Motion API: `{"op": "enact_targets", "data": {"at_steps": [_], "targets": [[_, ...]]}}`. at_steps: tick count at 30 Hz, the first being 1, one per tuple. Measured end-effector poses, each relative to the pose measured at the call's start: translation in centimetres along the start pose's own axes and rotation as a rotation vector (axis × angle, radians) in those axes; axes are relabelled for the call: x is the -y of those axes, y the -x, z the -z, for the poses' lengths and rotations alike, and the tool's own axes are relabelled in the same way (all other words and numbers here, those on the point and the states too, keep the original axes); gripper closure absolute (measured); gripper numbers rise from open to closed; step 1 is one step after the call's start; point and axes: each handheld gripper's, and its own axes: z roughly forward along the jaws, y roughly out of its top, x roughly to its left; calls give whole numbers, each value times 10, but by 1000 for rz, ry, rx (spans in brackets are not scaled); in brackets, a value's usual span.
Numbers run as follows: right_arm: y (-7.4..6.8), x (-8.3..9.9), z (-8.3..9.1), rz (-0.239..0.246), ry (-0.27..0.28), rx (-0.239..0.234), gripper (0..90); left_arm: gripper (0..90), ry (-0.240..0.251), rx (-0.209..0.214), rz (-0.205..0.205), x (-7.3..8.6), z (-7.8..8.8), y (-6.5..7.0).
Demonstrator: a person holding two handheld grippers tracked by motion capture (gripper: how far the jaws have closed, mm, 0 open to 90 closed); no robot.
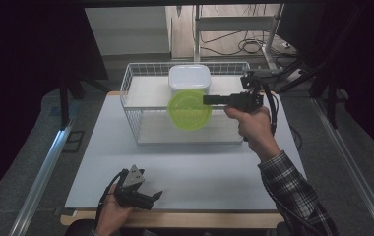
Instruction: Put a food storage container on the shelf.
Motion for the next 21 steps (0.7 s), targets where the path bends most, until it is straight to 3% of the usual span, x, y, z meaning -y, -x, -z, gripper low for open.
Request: {"op": "enact_targets", "data": {"at_steps": [3, 8, 21], "targets": [[-5, -18, -1, 5, 30, 22, 824, 14, -3, 1, -1, 0, 0, 0], [-7, -32, -2, 4, 57, 39, 824, 14, 2, 1, 1, 0, 1, 0], [2, -69, -11, -34, 137, 108, 823, 14, 4, 2, 6, 0, 0, -1]]}}
